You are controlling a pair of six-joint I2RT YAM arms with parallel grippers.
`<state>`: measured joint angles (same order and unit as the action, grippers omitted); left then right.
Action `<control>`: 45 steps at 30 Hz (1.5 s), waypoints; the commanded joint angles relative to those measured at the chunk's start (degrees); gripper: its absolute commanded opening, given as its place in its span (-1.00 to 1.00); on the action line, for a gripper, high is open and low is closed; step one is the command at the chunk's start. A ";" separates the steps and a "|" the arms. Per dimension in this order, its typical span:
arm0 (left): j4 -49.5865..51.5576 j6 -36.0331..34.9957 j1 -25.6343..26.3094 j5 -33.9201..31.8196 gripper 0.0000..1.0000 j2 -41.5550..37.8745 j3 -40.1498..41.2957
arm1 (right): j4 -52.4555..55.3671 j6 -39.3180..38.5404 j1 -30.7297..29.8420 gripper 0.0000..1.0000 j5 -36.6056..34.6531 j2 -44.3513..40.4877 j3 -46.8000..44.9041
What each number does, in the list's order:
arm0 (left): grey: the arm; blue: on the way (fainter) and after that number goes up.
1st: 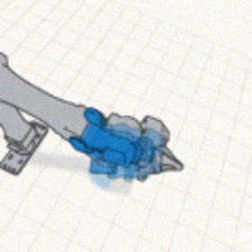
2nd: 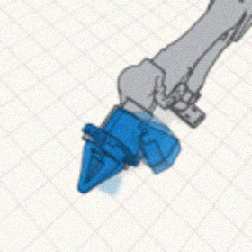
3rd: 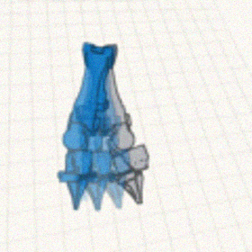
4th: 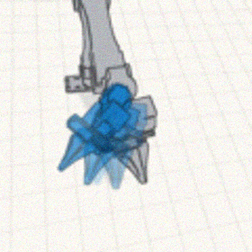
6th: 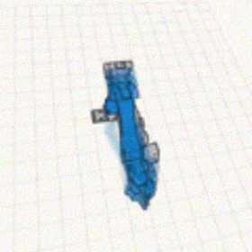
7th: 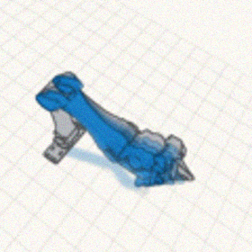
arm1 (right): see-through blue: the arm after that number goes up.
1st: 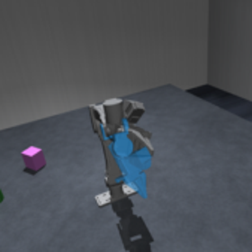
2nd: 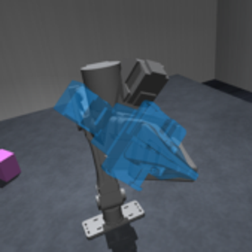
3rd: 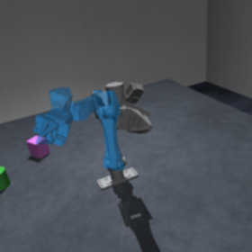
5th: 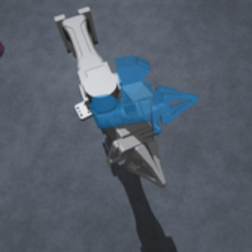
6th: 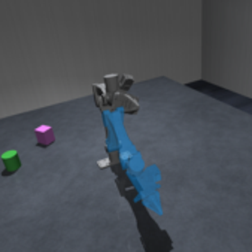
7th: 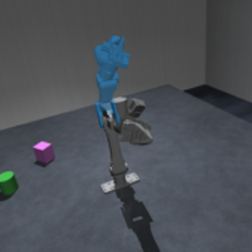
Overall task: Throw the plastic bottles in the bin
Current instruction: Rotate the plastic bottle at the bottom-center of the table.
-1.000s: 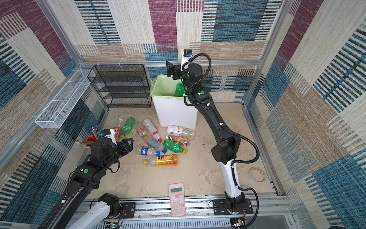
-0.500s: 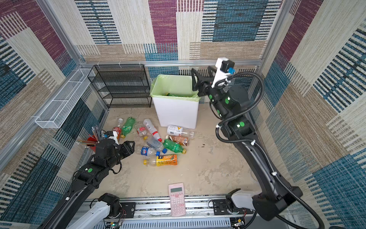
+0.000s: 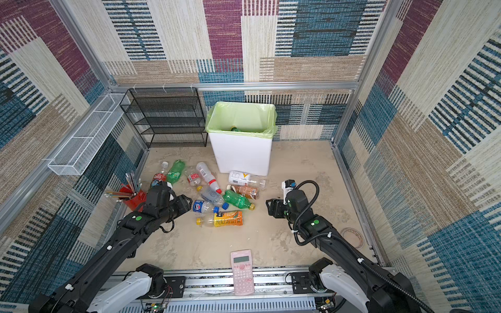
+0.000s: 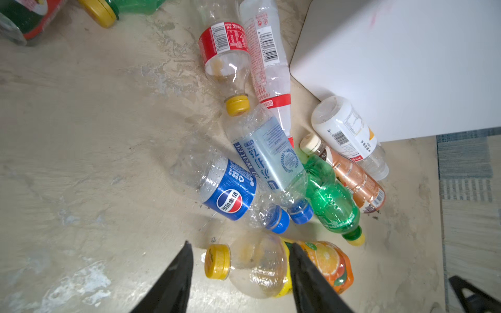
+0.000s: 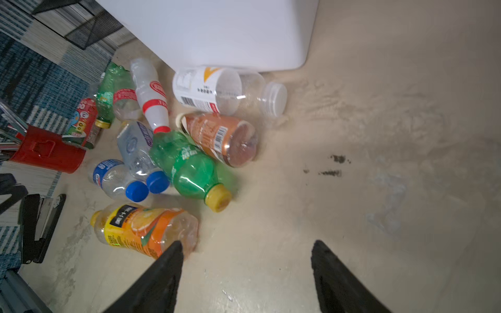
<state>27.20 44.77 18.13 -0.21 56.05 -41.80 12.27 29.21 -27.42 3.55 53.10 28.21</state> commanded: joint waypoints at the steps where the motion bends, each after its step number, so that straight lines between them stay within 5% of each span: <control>1: 3.14 10.56 -0.02 3.65 0.10 3.60 -2.81 | -2.75 4.71 -0.09 0.52 1.61 -0.84 -2.54; 6: 7.32 23.02 1.88 11.68 0.01 12.03 -6.34 | -3.21 4.63 -0.09 0.53 1.58 -1.16 -4.12; 16: 5.00 39.56 8.96 8.65 0.02 12.65 -4.55 | -5.68 2.34 -0.09 0.56 4.83 0.84 -6.11; 24: -0.73 54.38 19.97 1.51 0.45 15.15 -4.69 | -4.04 -1.65 -0.09 0.58 5.76 0.61 -5.17; 29: -0.43 59.81 24.89 -2.47 0.67 19.72 -8.55 | -2.57 -3.95 -0.09 0.59 5.58 -1.03 -4.88; 45: 2.48 67.26 30.28 -6.79 0.55 35.25 -17.61 | -2.01 -4.65 -0.05 0.59 4.31 -6.02 -5.55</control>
<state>27.75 109.69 48.40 -4.93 90.30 -58.50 10.61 24.75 -27.46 8.73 47.57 22.76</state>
